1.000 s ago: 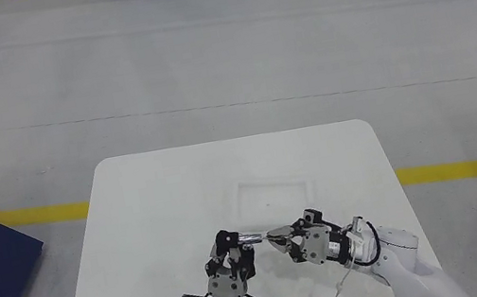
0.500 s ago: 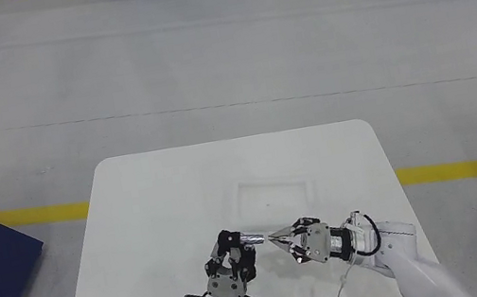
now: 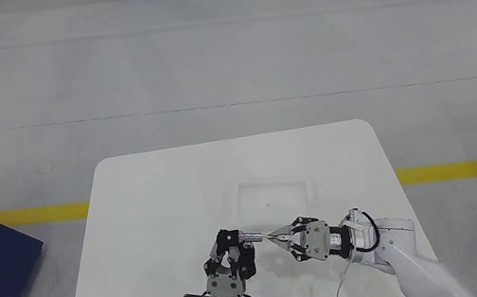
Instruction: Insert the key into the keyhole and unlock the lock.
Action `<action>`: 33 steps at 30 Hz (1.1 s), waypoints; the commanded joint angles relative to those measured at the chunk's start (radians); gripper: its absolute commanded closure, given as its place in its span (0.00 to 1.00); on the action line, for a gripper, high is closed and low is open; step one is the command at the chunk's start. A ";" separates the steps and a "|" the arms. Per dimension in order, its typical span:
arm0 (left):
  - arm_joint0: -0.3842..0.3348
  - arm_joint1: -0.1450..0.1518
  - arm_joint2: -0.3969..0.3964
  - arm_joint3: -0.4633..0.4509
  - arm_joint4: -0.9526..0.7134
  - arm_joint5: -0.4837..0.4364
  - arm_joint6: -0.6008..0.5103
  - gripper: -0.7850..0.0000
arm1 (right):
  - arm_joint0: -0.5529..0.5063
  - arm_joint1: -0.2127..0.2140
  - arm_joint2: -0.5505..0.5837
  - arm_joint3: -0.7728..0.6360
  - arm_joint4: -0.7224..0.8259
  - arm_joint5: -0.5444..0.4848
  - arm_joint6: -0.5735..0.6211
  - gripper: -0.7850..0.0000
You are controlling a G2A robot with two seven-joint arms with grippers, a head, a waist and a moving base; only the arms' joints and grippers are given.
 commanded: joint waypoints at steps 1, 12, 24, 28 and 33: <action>0.000 0.000 -0.002 0.001 0.001 0.002 0.000 1.00 | 0.007 0.000 0.005 0.008 0.065 0.048 -0.036 1.00; 0.000 -0.002 -0.003 0.007 0.008 0.003 -0.006 1.00 | 0.021 0.000 0.011 0.017 0.271 0.140 -0.192 1.00; 0.004 -0.008 -0.008 0.002 -0.047 -0.018 -0.007 1.00 | 0.003 0.017 0.019 -0.051 0.101 0.069 -0.174 0.00; 0.004 -0.010 -0.011 0.002 -0.060 -0.022 -0.008 1.00 | -0.018 0.028 0.035 -0.077 -0.054 -0.034 -0.090 0.00; 0.004 -0.012 -0.018 0.002 -0.081 -0.023 -0.008 1.00 | -0.055 0.044 0.063 -0.092 -0.289 -0.264 0.054 0.00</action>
